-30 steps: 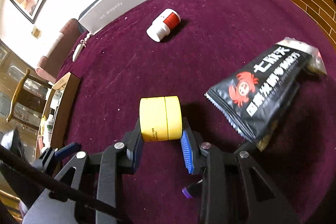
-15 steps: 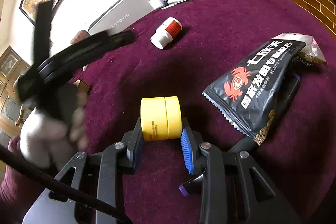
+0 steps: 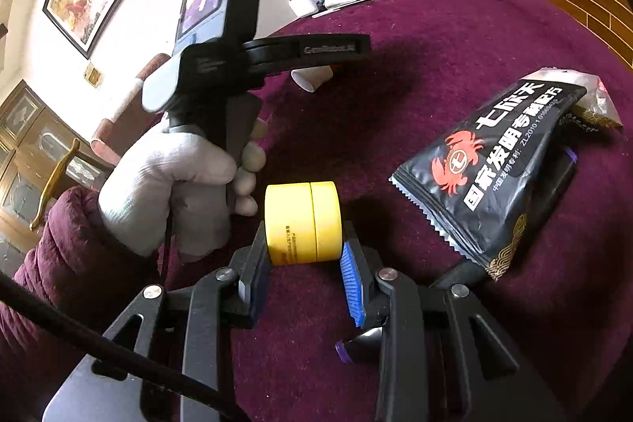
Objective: Organize objects
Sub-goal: 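Grasp the white pill bottle with the left gripper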
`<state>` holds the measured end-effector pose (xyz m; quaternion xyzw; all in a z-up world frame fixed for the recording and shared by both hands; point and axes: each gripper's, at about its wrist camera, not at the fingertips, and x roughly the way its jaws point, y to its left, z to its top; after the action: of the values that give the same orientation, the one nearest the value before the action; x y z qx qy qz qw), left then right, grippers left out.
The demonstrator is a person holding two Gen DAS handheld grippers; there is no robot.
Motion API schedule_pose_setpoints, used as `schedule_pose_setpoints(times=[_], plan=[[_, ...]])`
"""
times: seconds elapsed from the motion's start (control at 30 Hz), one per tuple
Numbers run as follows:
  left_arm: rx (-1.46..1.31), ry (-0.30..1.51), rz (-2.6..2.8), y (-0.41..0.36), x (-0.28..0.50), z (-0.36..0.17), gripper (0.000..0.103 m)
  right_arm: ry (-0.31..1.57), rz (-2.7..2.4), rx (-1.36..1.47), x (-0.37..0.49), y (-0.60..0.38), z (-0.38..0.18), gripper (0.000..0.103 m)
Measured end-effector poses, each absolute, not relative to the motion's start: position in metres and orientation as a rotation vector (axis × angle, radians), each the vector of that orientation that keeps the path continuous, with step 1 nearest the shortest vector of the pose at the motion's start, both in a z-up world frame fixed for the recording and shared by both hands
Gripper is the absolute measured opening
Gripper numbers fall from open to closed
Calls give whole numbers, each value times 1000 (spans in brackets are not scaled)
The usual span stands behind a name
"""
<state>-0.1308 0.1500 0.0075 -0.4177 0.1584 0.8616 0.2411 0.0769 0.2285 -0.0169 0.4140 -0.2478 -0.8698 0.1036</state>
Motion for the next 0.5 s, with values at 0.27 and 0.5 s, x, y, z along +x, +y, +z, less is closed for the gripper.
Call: schedule_pose_setpoints(times=[0.27,0.5], plan=[[-1185,390,2303,152,-133,5,80,-731,-2567,1221,78,228,-17,30],[-1193,426,2290,160,-123,14,29,-731,-2569,1219,80,228,-16,30]])
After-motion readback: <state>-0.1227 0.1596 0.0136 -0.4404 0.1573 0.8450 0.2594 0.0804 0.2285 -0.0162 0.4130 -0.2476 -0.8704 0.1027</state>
